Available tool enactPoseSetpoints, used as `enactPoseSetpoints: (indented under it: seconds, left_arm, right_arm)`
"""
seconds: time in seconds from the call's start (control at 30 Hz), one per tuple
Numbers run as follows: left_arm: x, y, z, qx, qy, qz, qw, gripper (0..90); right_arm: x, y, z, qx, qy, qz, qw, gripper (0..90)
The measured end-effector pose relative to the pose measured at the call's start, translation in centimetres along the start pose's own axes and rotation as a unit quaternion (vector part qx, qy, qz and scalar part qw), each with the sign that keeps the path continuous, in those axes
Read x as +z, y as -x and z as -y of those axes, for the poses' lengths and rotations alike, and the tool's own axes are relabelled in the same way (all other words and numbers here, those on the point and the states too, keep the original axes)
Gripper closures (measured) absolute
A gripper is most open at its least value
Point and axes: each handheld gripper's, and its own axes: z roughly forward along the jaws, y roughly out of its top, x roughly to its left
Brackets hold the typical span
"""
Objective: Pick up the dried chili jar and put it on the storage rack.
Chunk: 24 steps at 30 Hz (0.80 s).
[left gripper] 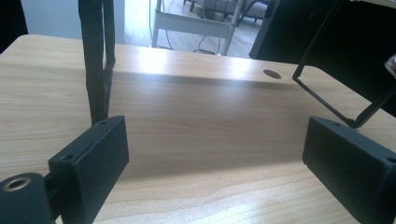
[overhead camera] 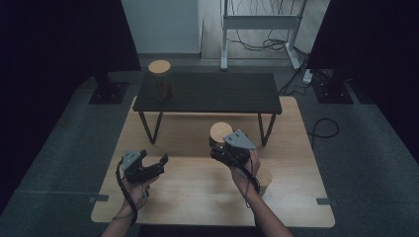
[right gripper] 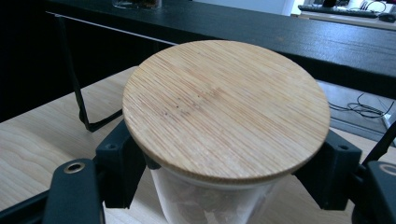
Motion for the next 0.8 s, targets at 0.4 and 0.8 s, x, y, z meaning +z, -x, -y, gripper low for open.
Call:
enactPoseSetpoints:
  seconds: [0.4,0.8]
  left_arm:
    - [-0.1,0.0,0.0,0.001,0.003,0.002,1.0,6.7]
    - [-0.3,-0.2,-0.1,-0.001,0.006,0.002,1.0,6.7]
  right_arm:
    - [0.3,0.2,-1.2,-0.005,-0.002,0.001,1.0,25.6]
    - [0.8,0.3,-2.3,-0.007,-0.007,0.005,0.9999,25.6]
